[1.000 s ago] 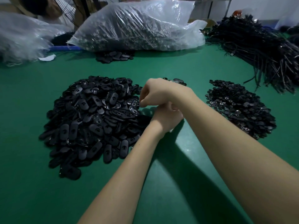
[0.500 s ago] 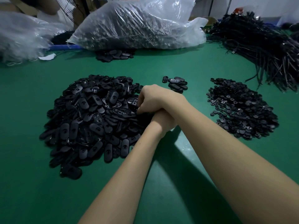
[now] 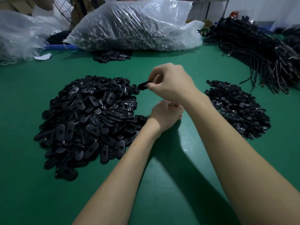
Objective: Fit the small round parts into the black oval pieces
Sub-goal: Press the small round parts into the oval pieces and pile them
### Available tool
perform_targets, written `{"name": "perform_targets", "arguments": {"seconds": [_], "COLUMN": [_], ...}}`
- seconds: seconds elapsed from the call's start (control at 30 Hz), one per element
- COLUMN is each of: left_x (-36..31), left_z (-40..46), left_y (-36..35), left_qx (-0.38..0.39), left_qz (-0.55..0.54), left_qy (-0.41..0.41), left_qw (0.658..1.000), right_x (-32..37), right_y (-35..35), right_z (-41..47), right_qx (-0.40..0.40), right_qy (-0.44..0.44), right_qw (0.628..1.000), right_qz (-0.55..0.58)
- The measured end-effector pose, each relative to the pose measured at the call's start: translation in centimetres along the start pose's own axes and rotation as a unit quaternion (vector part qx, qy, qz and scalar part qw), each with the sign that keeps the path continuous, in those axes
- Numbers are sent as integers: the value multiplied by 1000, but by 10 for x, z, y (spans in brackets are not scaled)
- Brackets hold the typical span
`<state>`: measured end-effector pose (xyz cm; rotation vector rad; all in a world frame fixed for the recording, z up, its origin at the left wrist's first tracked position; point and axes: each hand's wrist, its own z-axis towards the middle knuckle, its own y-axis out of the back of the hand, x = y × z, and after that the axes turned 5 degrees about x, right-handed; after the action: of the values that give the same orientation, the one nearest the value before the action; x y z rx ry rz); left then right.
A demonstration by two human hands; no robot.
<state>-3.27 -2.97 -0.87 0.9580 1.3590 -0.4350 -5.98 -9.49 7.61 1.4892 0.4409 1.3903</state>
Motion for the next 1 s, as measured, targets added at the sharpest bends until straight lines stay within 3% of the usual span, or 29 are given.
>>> {"name": "perform_targets", "arguments": {"seconds": [0.27, 0.4, 0.6, 0.7, 0.77, 0.87, 1.0], "left_x": [2, -2, -8, -7, -7, -8, -11], "left_z": [2, 2, -5, -6, -5, -5, -5], "left_y": [-3, -1, 2, 2, 2, 1, 2], "left_qx": [-10, -42, 68, 82, 67, 40, 14], "left_qz": [-87, -139, -165, -160, -167, -200, -249], "left_qy": [-6, -22, 4, 8, 10, 13, 31], "left_qw": [996, 989, 984, 984, 984, 979, 968], "right_x": [-80, -99, -104, -105, -108, -119, -132], "right_y": [29, 25, 27, 27, 29, 33, 36], "right_z": [-62, -75, -78, -79, -80, -81, -87], "right_qx": [-77, -42, 39, 60, 27, -42, -40], "right_qy": [-91, -114, -98, -108, -128, -173, -248], "right_qw": [987, 974, 949, 936, 942, 975, 967], "right_qz": [105, 191, 297, 330, 309, 134, 32]}}
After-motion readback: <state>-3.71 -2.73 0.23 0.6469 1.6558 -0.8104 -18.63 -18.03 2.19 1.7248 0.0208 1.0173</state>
